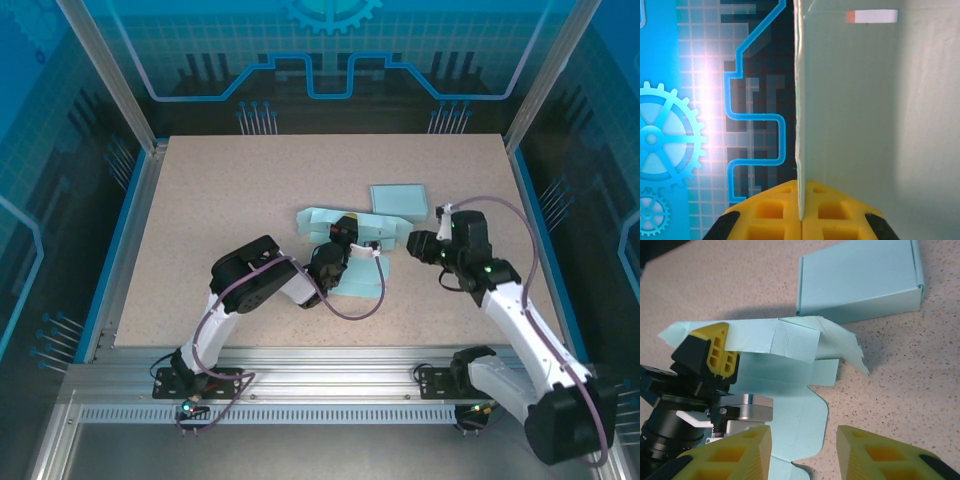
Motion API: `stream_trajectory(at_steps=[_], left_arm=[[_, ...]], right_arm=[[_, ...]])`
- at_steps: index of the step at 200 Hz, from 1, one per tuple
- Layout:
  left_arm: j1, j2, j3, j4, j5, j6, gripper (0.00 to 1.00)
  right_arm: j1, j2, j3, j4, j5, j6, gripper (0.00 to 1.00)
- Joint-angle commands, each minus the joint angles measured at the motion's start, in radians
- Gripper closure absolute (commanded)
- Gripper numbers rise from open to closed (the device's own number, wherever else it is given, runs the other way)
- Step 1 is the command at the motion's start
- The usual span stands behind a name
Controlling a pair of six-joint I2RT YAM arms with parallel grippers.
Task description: Fold the paper box
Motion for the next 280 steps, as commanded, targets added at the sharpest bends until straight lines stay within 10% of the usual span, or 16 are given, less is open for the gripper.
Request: stream_trajectory(at_steps=[1,156,229,280], left_arm=[[-0.006,0.003,-0.016,0.01,0.026,0.007,0.97],[0.006,0.013,0.004,0.012,0.04,0.0,0.96],[0.011,-0.005,-0.025,0.003,0.049,-0.002,0.77],[0.028,-0.094,-0.111,0.016,0.057,0.013,0.53]], right_arm=[[-0.023,0.107,0.103,-0.085,-0.029,-0.101,0.58],[-0.1,0.542,0.186,0.181,-0.151,-0.283,0.46],[-0.092,0.552,0.198,0.184,-0.145,-0.332,0.95],[-0.036,0.485,0.199,0.166,-0.011,-0.425,1.0]])
